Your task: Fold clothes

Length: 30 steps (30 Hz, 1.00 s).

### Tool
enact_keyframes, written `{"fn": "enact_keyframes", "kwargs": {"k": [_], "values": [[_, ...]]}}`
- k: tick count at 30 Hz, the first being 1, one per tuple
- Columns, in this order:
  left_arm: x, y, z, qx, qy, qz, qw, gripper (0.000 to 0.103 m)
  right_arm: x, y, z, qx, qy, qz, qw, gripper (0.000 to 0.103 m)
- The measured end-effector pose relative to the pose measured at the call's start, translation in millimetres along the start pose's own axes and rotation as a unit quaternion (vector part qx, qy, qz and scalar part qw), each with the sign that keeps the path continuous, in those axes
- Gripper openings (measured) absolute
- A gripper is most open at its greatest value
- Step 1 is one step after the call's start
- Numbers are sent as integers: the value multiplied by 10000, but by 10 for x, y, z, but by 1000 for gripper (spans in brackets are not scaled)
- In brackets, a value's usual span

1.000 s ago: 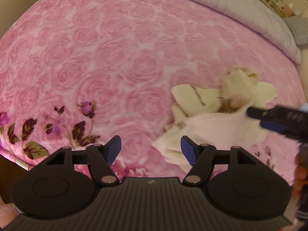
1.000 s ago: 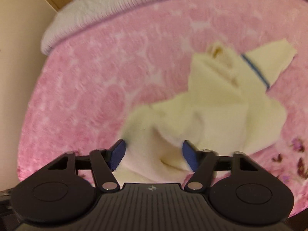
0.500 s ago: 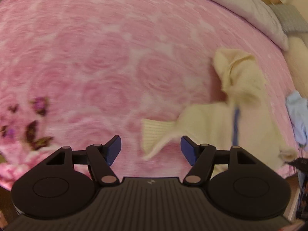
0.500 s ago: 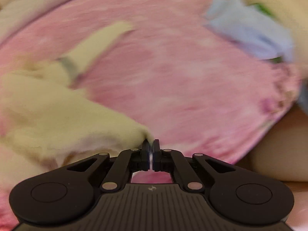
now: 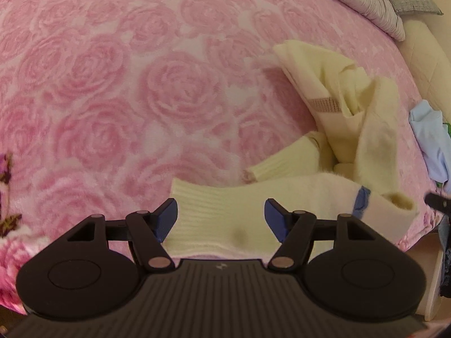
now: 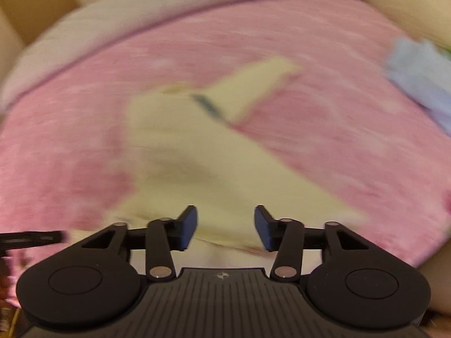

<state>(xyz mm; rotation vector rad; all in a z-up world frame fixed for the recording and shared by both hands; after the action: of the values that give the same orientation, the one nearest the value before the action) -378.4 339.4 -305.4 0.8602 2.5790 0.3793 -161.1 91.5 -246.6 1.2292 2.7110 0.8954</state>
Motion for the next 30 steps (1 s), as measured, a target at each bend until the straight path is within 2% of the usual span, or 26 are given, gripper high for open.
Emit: {"fn": "enact_keyframes", "kwargs": {"k": [2, 3, 5, 6, 7, 8, 12, 14, 17, 18, 20, 22, 23, 24, 27, 30], "values": [[-16, 51, 14, -13, 5, 51, 10000, 65, 306, -15, 158, 137, 278, -161, 9994, 60], [-22, 74, 24, -16, 12, 78, 10000, 65, 354, -106, 240, 374, 200, -329, 9986, 60], [-30, 113, 45, -15, 14, 116, 9999, 65, 446, -284, 396, 846, 43, -664, 9942, 57], [-33, 127, 55, -19, 8, 126, 9999, 65, 473, -370, 463, 1066, -43, -822, 9909, 50], [-38, 141, 67, -23, -1, 133, 9999, 65, 315, -445, 438, 1129, -201, -890, 9894, 19], [-45, 156, 83, -23, -12, 138, 9999, 65, 158, -519, 411, 1190, -359, -957, 9876, 0], [-93, 219, 157, -29, -46, 211, 9998, 64, -478, -803, 292, 1425, -999, -1206, 9773, 0], [-132, 251, 192, -43, -95, 287, 9995, 64, -1047, -741, 123, 1279, -1699, -1010, 9719, 0], [-216, 291, 271, -29, -123, 467, 9988, 64, -1960, -497, -136, 787, -2819, -667, 9539, 0], [-250, 304, 299, -27, -132, 538, 9985, 64, -2190, -415, -191, 588, -2974, -437, 9519, 0], [-330, 328, 360, -3, -130, 712, 9974, 64, -2539, -299, -238, 403, -3107, 54, 9496, 9], [-433, 343, 410, 7, -157, 938, 9955, 64, -2530, -301, -268, 359, -2900, 53, 9563, 31], [-485, 346, 432, 11, -177, 1060, 9942, 64, -2475, -294, -282, 304, -2778, -44, 9601, 36], [-532, 347, 450, 17, -182, 1206, 9925, 64, -2393, -307, -290, 259, -2670, -295, 9629, 49], [-637, 349, 477, 12, -117, 1731, 9848, 64, -1904, -535, -268, 211, -2156, -1329, 9672, 53], [-708, 350, 494, -60, 12, 2417, 9703, 64, -1430, -803, -140, 315, -1570, -2311, 9597, 60]]}}
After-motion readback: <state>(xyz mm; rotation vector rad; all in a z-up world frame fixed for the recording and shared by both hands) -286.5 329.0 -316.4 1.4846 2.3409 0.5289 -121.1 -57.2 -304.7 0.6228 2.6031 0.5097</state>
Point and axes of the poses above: each gripper's, at about its wrist camera, not at the fingertips, and z roughly the way its jaws point, x to its left, y to its top, the point moved 8 cm from there along z, roughly the way its jaws point, and after that the axes turned 6 degrees about -x, right-handed, at the moved point
